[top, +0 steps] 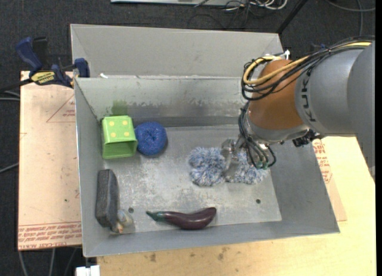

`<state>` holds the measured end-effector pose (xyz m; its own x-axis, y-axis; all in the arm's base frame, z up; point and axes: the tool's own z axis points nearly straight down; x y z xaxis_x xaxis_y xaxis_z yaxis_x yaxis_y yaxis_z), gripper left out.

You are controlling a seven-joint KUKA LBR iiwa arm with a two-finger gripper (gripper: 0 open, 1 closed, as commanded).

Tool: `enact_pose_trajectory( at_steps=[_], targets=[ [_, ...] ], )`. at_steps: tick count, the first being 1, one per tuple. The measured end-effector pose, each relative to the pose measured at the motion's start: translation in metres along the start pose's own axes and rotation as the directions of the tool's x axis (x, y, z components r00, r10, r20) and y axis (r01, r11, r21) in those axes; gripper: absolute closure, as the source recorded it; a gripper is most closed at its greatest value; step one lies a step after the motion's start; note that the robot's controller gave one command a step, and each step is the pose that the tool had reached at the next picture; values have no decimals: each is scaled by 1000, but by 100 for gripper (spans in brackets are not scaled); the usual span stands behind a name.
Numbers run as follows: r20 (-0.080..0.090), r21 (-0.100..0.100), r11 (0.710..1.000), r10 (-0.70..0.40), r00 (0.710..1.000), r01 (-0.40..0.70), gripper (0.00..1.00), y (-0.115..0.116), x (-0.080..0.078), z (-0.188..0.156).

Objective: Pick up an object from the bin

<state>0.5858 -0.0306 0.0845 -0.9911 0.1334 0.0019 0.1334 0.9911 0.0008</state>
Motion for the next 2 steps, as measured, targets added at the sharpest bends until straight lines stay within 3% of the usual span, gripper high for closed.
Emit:
enact_pose_trajectory(
  at_steps=[1,2],
  targets=[
    [0,0,1000,0,1000,0,100,0,0,0],
    [5,0,998,-69,998,69,100,6,-41,-118]
  ],
)
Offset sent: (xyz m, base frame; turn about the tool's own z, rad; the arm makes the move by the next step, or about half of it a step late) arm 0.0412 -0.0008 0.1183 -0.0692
